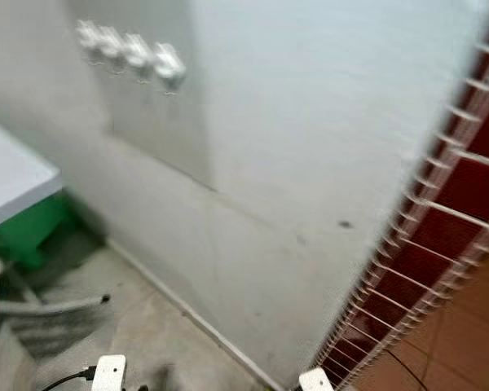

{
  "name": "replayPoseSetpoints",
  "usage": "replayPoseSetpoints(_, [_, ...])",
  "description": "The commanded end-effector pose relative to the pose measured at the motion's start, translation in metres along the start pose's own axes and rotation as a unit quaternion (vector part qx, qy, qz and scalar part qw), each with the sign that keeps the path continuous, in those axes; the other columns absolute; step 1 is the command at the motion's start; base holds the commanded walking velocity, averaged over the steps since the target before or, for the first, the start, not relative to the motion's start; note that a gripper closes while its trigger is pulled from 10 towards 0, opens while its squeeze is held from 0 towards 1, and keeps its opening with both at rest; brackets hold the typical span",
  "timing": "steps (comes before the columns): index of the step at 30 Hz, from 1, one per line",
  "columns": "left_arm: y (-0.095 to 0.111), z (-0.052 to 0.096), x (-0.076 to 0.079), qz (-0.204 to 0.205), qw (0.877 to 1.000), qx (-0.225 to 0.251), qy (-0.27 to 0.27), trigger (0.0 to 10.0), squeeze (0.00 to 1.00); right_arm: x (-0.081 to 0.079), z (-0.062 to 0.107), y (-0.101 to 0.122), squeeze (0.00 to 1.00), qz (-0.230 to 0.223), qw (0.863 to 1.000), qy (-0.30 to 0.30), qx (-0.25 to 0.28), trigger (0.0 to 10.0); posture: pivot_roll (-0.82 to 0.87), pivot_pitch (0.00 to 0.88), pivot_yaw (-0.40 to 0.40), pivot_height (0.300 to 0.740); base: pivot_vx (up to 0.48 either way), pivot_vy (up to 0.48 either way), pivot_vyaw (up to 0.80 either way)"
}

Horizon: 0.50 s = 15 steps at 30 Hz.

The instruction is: Hang keys on a hook

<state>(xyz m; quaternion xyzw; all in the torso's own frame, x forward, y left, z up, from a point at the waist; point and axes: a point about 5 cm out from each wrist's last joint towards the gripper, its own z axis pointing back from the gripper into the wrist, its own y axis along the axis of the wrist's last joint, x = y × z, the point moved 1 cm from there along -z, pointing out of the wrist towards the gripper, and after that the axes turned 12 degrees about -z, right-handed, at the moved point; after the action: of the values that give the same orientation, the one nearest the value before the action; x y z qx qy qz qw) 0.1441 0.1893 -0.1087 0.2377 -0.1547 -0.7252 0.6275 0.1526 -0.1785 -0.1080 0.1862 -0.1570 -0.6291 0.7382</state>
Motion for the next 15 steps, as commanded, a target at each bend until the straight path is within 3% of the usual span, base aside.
replayPoseSetpoints(1, [0.0032,-0.0008,0.0012,0.003,1.0,0.003,0.0,10.0,0.0,-0.0024,0.0005,-0.0054,0.0,-0.005,1.0,0.003,-0.007,10.0,-0.08,0.0,-0.012,0.728,0.0,0.0,0.8])
replayPoseSetpoints(15, [0.0011,-0.0004,0.0029,0.009,1.0,-0.001,0.0,10.0,0.0,-0.0022,0.0011,-0.0078,0.0,-0.015,1.0,0.004,-0.005,10.0,-0.08,0.0,-0.017,0.728,0.0,0.0,0.8])
